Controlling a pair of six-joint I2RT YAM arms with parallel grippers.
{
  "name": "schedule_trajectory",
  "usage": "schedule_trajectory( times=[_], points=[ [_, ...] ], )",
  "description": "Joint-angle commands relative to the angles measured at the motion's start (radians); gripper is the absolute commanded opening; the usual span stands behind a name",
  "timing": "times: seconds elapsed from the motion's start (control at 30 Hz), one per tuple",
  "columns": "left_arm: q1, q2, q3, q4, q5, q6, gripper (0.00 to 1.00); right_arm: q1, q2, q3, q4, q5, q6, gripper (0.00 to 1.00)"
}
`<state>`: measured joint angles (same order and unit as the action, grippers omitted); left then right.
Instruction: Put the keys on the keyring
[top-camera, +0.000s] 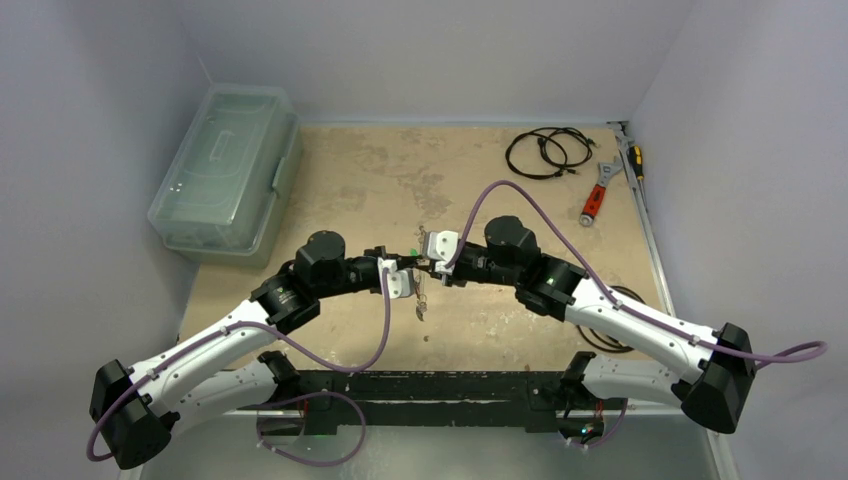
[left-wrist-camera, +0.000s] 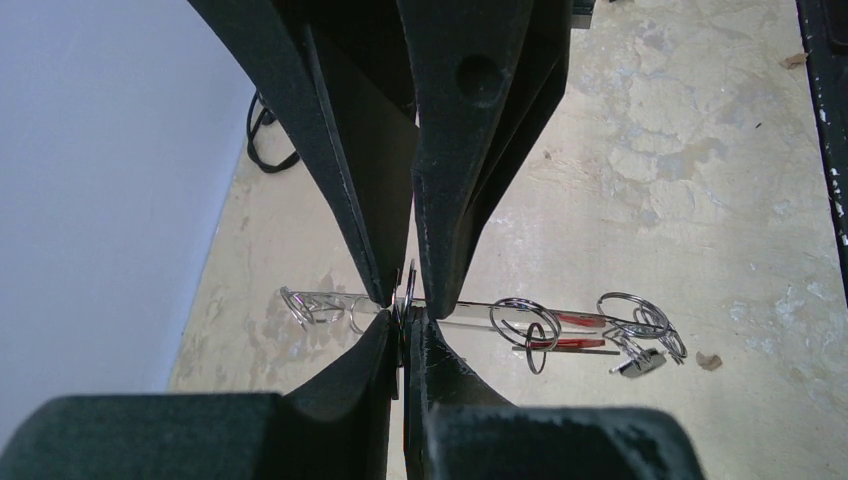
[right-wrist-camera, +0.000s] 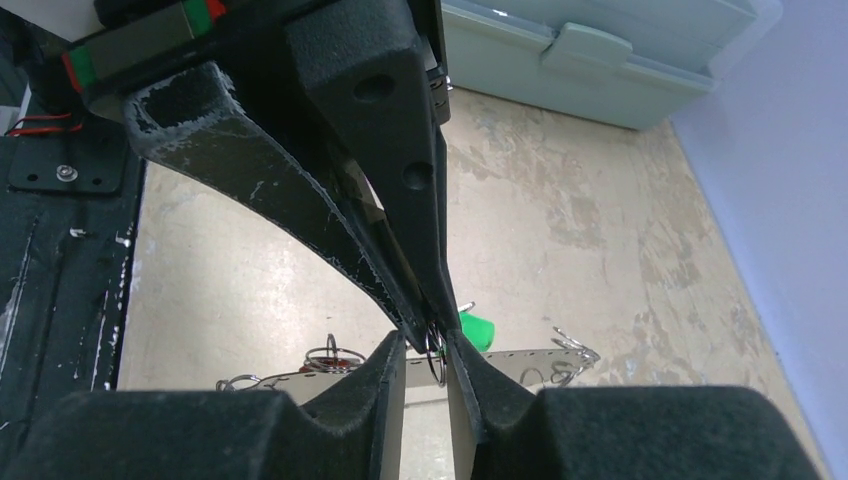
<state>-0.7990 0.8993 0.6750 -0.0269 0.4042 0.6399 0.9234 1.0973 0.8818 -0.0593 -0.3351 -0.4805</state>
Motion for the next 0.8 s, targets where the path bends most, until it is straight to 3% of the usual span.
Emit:
schedule_trajectory(
  times=[0.0, 0.23, 0.33, 0.53, 0.77],
  points=[
    [-0.002, -0.011, 0.041, 0.05, -0.001, 0.007, 0.0, 0.009, 0.002, 0.041, 0.02, 0.017, -0.021, 0.22],
    [-0.003, -0.01, 0.042, 0.048, 0.0, 0.009, 0.0, 0.012, -0.005, 0.033, 0.025, 0.04, -0.031, 0.06],
    [-0.002, -0.013, 0.04, 0.047, 0.001, 0.011, 0.0, 0.012, -0.01, 0.028, 0.019, 0.057, -0.039, 0.07],
    [-0.002, -0.012, 0.04, 0.047, 0.007, 0.013, 0.0, 0.014, -0.01, 0.028, 0.013, 0.071, -0.044, 0.2],
    [-0.002, -0.015, 0.04, 0.047, 0.008, 0.015, 0.0, 0.014, -0.011, 0.027, 0.012, 0.076, -0.047, 0.19]
  ],
)
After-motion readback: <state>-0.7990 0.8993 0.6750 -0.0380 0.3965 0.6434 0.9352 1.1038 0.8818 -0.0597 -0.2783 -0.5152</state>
